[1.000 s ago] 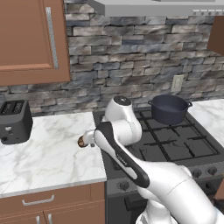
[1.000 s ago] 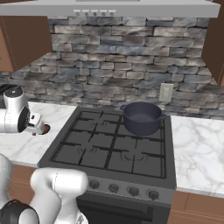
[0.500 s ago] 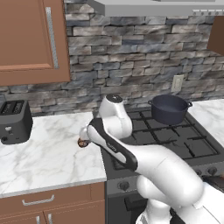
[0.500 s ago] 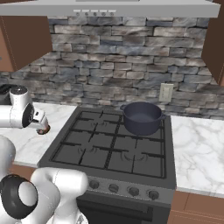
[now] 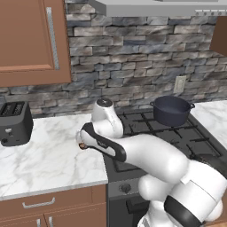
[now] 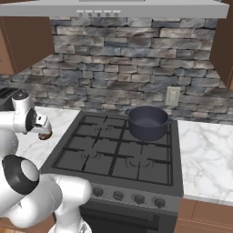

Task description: Turn on the burner for the pot on the stove. Wait thirty seconds for the pot to heat up. Then add the potato to the pot.

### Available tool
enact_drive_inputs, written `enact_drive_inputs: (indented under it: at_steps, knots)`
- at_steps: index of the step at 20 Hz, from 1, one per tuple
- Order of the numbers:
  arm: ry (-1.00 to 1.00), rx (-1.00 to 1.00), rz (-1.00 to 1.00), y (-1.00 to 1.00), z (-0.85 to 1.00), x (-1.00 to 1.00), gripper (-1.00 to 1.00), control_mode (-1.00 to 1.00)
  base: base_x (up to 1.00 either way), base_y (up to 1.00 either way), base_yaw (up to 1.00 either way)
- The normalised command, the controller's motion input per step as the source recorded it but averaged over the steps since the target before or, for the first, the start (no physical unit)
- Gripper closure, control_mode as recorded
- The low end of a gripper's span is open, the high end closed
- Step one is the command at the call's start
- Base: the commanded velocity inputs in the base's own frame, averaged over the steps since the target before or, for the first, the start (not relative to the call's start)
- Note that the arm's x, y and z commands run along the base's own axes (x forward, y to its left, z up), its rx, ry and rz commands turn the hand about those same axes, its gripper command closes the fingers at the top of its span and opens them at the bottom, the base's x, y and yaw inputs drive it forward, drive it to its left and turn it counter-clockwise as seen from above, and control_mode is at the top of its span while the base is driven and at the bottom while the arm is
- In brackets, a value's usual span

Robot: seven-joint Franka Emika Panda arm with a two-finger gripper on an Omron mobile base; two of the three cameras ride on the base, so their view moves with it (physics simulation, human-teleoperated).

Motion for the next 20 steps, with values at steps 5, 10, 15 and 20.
enact_drive_inputs:
  at_steps: [5, 10, 15, 20]
  knots:
    - [0.0, -0.05, 0.0, 0.14, -0.25, 0.35, -1.0, -1.0, 0.0, 0.0, 0.0]
    - [0.0, -0.04, 0.0, 0.09, -0.24, 0.31, -1.0, -1.0, 0.0, 0.0, 0.0]
    - [0.0, -0.01, 0.0, 0.01, -0.21, 0.28, -1.0, -1.0, 0.0, 0.0, 0.0]
    - [-0.09, 0.0, 0.0, 0.03, -0.2, 0.21, -1.0, -1.0, 0.0, 0.0, 0.0]
